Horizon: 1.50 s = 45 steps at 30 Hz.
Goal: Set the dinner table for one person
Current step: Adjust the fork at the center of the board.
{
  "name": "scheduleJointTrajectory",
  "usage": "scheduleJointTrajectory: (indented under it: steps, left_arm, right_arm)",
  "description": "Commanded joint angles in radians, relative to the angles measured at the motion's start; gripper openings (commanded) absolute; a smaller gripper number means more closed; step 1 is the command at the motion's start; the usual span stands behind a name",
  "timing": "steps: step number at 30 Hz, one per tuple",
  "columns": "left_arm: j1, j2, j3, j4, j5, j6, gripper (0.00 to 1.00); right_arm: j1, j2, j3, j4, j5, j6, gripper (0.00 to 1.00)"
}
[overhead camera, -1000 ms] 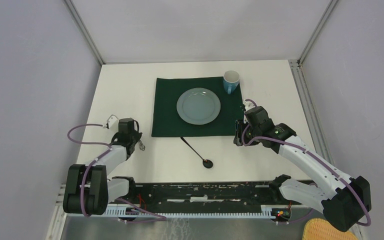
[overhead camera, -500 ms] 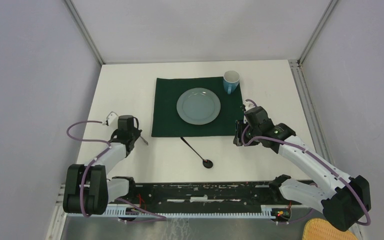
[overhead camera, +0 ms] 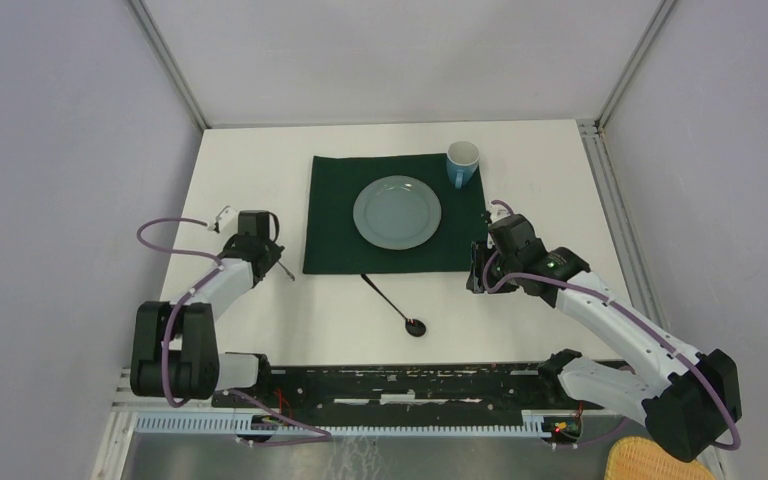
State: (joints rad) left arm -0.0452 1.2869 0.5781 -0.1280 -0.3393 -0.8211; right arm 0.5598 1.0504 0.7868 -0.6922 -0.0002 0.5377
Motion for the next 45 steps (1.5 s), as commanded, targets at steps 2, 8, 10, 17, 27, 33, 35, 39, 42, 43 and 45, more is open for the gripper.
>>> scheduleJointTrajectory:
  steps: [2,8,10,17,27,33,35,39,42,43,45]
  left_arm:
    - [0.006,0.085,0.067,-0.084,-0.026,0.042,0.02]
    - [0.006,0.167,0.117,-0.134,-0.036,0.052,0.02]
    - [0.006,0.171,0.121,-0.132,-0.037,0.052,0.02]
    - [0.005,0.174,0.122,-0.119,-0.031,0.054,0.22]
    - [0.005,0.176,0.136,-0.104,-0.029,0.064,0.30]
    - [0.006,0.171,0.137,-0.091,-0.026,0.068,0.29]
    - [0.006,0.177,0.137,-0.090,-0.024,0.069,0.24]
    - [0.007,0.193,0.146,-0.094,-0.024,0.076,0.09]
    - [0.007,0.208,0.169,-0.114,-0.029,0.086,0.04]
    - [0.007,0.215,0.183,-0.129,-0.035,0.092,0.02]
    - [0.006,0.230,0.214,-0.161,-0.049,0.106,0.02]
  right_arm:
    - [-0.006,0.002,0.002,0.038,0.003,0.012,0.48]
    - [-0.007,0.008,0.000,0.045,0.003,0.010,0.48]
    - [-0.006,0.012,0.002,0.047,0.002,0.010,0.48]
    - [-0.005,0.025,-0.001,0.058,0.003,0.013,0.48]
    - [-0.007,0.038,0.002,0.066,0.002,0.016,0.48]
    - [-0.006,0.043,0.000,0.070,0.003,0.019,0.48]
    - [-0.006,0.045,0.000,0.071,0.003,0.020,0.48]
    - [-0.006,0.046,0.002,0.073,0.003,0.021,0.48]
    - [-0.007,0.046,-0.001,0.074,0.003,0.022,0.48]
    - [-0.006,0.046,-0.003,0.077,0.003,0.024,0.48]
    - [-0.007,0.046,-0.008,0.082,0.003,0.028,0.48]
